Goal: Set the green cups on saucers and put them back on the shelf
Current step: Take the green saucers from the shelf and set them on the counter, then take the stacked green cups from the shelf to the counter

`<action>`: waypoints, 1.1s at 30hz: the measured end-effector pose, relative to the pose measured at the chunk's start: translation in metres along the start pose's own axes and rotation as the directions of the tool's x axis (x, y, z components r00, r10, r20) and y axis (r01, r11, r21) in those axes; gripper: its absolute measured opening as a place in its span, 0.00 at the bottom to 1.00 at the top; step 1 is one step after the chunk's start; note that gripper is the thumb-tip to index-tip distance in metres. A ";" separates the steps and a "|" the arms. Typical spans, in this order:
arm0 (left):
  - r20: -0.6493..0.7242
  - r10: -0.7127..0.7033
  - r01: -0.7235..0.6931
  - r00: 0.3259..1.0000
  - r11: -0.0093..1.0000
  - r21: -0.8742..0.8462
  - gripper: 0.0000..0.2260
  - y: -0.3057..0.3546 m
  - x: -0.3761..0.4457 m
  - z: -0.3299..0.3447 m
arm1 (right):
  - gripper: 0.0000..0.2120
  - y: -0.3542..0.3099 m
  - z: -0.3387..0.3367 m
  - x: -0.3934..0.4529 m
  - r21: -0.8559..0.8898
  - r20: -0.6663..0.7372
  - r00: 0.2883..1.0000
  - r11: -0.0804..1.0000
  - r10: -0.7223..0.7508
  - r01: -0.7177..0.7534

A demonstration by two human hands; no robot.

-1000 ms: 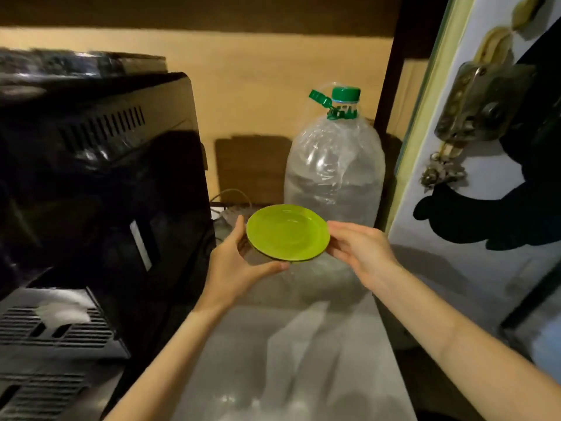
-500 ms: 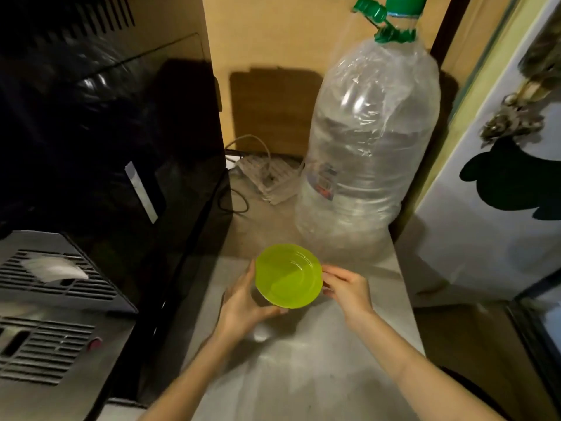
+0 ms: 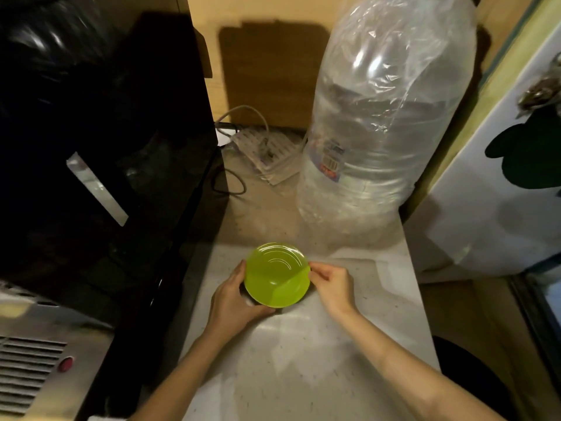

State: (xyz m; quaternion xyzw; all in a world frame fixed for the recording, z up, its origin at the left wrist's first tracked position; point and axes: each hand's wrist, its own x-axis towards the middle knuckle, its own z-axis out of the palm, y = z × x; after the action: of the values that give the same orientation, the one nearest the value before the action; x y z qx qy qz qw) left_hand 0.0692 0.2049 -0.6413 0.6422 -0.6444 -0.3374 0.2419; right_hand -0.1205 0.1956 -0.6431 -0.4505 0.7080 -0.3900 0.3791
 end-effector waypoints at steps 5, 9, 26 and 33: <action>-0.010 0.010 -0.010 1.000 1.000 -0.009 0.53 -0.001 0.001 0.003 | 0.12 -0.001 0.001 0.001 -0.037 0.000 1.000 0.999 -0.009 0.009; 0.016 0.018 -0.017 1.000 0.999 -0.029 0.50 -0.005 0.002 0.005 | 0.09 -0.004 0.000 0.000 -0.106 0.010 1.000 0.994 -0.026 0.027; 0.504 0.111 -0.093 0.857 0.994 -0.061 0.27 0.136 0.034 -0.048 | 0.24 -0.096 -0.079 0.008 -0.050 0.338 0.932 0.986 -0.133 0.159; 0.582 0.280 -0.358 0.763 0.933 0.021 0.22 0.277 0.049 -0.112 | 0.19 -0.201 -0.174 -0.006 -0.154 0.272 0.896 0.903 -0.351 0.401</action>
State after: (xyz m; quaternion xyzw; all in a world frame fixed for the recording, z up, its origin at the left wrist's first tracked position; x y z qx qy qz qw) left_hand -0.0342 0.1283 -0.3670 0.4068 -0.8073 -0.4247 0.0494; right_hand -0.2049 0.1792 -0.3910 -0.6595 0.5930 -0.3238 0.3295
